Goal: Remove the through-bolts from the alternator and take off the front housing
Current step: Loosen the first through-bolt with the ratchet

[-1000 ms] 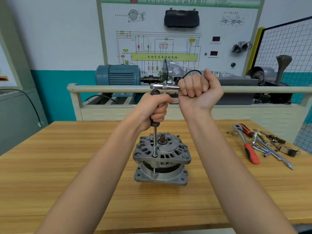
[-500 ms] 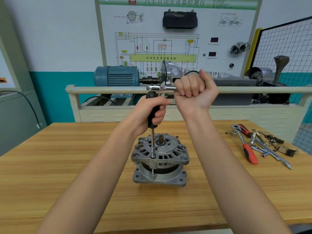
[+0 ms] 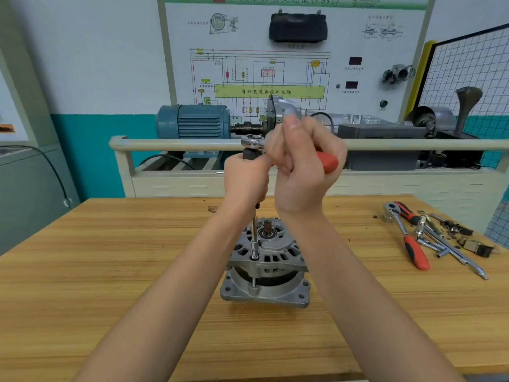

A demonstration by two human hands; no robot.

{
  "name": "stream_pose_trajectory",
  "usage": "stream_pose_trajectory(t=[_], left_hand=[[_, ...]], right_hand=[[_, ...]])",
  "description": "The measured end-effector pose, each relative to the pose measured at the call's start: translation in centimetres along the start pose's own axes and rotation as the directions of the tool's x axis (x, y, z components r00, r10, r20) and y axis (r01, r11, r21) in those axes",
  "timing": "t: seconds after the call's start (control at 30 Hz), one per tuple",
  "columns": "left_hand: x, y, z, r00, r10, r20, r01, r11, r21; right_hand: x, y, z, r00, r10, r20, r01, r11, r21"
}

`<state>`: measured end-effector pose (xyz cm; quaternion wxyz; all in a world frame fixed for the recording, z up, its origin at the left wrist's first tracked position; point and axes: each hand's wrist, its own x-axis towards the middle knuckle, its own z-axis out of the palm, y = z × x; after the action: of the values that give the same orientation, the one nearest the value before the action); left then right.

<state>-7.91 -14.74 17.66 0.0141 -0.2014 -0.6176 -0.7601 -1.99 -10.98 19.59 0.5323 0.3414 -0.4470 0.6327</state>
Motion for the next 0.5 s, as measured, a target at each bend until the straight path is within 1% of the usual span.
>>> stream_pose_trajectory(t=[0.03, 0.07, 0.13, 0.2, 0.27, 0.33, 0.37, 0.4, 0.43, 0.47, 0.5], left_hand=[[0.0, 0.0, -0.1, 1.0, 0.002, 0.009, -0.002, 1.0, -0.002], [0.1, 0.0, -0.2, 0.999, -0.007, 0.05, 0.008, 1.0, -0.026], [0.3, 0.0, -0.9, 0.983, -0.025, 0.181, 0.036, 0.998, -0.058], [0.7, 0.2, -1.7, 0.946, -0.032, 0.322, 0.052, 0.997, -0.053], [1.1, 0.4, -2.6, 0.876, -0.054, 0.48, 0.105, 0.991, -0.081], [1.1, 0.5, -3.0, 0.796, -0.069, 0.601, 0.172, 0.978, -0.115], [1.1, 0.5, -2.9, 0.785, -0.075, 0.615, 0.188, 0.975, -0.121], [1.0, 0.5, -2.7, 0.797, -0.082, 0.598, 0.189, 0.975, -0.118], [0.9, 0.5, -2.4, 0.824, -0.089, 0.56, 0.178, 0.978, -0.106], [0.9, 0.4, -2.1, 0.857, -0.091, 0.507, 0.158, 0.983, -0.09], [0.8, 0.4, -1.7, 0.891, -0.089, 0.445, 0.137, 0.988, -0.076]], right_hand=[[0.0, 0.0, 0.1, 1.0, -0.007, -0.005, 0.007, 1.0, -0.02], [0.2, 0.0, 0.0, 1.0, 0.018, -0.023, -0.018, 1.0, 0.013], [1.1, 0.0, -0.8, 0.992, 0.118, -0.038, -0.109, 0.977, 0.186], [2.3, 0.2, -2.0, 0.969, 0.246, -0.026, -0.224, 0.915, 0.337], [3.1, 0.8, -3.0, 0.916, 0.4, -0.026, -0.34, 0.809, 0.479], [3.6, 1.6, -3.9, 0.838, 0.544, -0.044, -0.386, 0.648, 0.656], [3.7, 1.9, -4.2, 0.807, 0.589, -0.054, -0.374, 0.579, 0.725], [3.8, 2.2, -4.5, 0.788, 0.612, -0.065, -0.35, 0.532, 0.771], [3.7, 2.3, -4.6, 0.782, 0.619, -0.075, -0.329, 0.511, 0.794], [3.7, 2.2, -4.7, 0.786, 0.613, -0.083, -0.317, 0.514, 0.797], [3.6, 2.0, -4.6, 0.794, 0.6, -0.096, -0.316, 0.542, 0.779]])
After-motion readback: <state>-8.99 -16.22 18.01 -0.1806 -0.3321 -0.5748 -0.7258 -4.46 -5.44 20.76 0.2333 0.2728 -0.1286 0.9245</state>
